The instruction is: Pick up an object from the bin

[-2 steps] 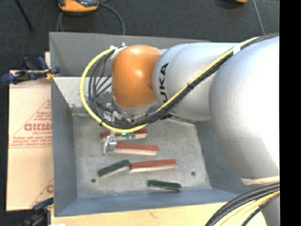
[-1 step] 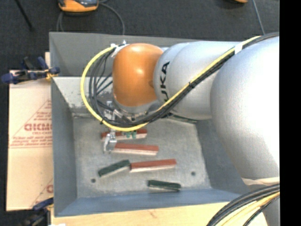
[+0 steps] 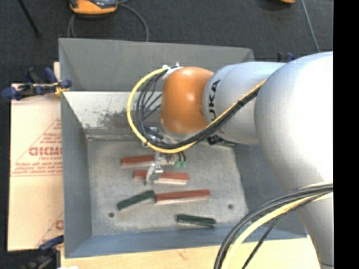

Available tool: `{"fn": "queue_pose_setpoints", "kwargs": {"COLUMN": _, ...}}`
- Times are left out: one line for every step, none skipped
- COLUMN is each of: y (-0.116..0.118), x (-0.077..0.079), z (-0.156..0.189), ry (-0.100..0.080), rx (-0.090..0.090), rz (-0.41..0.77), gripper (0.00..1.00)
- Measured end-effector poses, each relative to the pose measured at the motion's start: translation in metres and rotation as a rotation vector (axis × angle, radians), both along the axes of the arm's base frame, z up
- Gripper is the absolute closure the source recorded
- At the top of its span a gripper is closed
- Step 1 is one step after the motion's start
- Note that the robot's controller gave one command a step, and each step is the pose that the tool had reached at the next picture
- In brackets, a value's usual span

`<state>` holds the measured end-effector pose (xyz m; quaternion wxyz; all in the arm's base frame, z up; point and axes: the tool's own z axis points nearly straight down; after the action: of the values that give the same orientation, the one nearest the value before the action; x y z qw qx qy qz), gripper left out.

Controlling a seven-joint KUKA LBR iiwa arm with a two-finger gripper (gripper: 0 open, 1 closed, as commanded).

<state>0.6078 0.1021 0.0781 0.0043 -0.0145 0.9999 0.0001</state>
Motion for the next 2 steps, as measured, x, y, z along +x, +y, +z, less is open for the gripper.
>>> {"fn": "queue_pose_setpoints", "kwargs": {"y": 0.0051, "x": -0.0005, "z": 0.0045, "ry": -0.002, "rx": 0.003, "rz": 0.003, "gripper": 0.0}}
{"fn": "queue_pose_setpoints", "kwargs": {"y": -0.0001, "x": 0.0017, "z": 0.0013, "ry": 0.002, "rx": 0.002, "rz": -0.001, "gripper": 0.0}}
